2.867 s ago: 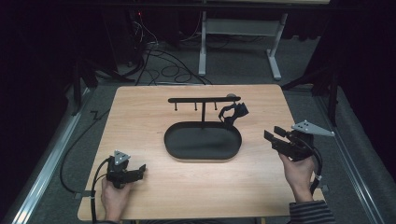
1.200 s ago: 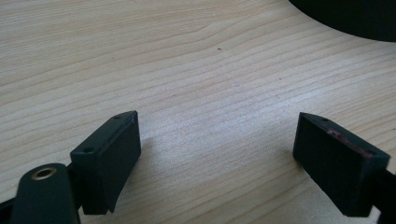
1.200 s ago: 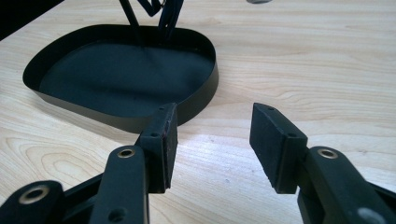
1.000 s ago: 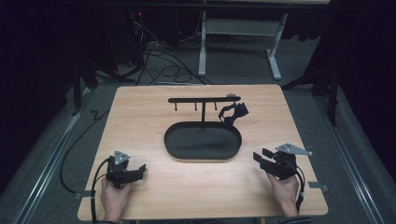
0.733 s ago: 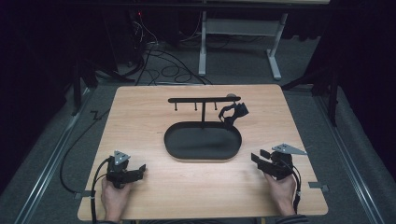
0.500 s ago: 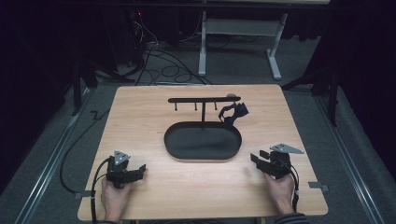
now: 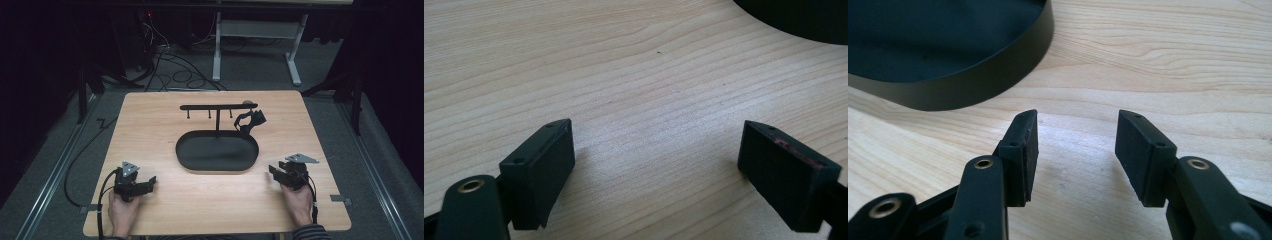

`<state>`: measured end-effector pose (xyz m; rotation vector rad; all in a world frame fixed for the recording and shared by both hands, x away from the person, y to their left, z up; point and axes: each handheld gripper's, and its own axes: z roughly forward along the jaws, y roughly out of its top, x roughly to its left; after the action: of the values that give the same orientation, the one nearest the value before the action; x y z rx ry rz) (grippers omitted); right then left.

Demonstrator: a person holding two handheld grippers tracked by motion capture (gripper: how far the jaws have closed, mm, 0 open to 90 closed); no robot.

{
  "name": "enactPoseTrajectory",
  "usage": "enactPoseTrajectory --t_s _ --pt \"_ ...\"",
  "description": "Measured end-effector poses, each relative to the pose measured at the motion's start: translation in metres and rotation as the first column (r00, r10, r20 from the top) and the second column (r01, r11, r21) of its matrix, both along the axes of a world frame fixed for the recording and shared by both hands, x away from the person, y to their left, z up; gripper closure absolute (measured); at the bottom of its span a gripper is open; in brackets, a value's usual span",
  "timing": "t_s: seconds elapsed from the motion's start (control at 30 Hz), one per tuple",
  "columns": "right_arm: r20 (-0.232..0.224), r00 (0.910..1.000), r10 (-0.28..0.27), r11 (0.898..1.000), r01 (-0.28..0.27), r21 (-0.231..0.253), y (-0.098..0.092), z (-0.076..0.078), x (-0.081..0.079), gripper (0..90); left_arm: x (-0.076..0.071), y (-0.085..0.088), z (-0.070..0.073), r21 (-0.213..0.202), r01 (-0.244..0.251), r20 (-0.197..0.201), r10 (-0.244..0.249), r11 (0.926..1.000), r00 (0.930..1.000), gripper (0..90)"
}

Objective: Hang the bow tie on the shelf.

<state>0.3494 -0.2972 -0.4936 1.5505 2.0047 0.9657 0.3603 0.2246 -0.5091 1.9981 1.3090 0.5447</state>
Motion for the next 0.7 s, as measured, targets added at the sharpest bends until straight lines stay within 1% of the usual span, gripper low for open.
enactPoseTrajectory --t_s 0.13,0.47,0.63,0.7 --pt "-0.005 0.9999 -0.012 1.000 0.012 -0.011 -0.0007 -0.0022 0.0023 53.0 0.0000 0.0000 0.0000 0.000 0.000 0.000 0.000 1.0000 1.0000 15.6" --pt "-0.006 0.9998 -0.020 1.000 0.020 -0.012 -0.0016 -0.0040 0.0046 52.2 0.0000 0.0000 0.0000 0.000 0.000 0.000 0.000 1.0000 1.0000 15.6" --pt "-0.007 0.9996 -0.027 0.999 0.027 -0.039 -0.0021 -0.0052 0.0058 51.6 0.0000 0.0000 0.0000 0.000 0.000 0.000 0.000 1.0000 1.0000 15.6" --pt "-0.008 0.9994 -0.033 0.999 0.032 -0.041 -0.0022 -0.0059 0.0060 51.4 0.0000 0.0000 0.0000 0.000 0.000 0.000 0.000 1.0000 1.0000 15.6"
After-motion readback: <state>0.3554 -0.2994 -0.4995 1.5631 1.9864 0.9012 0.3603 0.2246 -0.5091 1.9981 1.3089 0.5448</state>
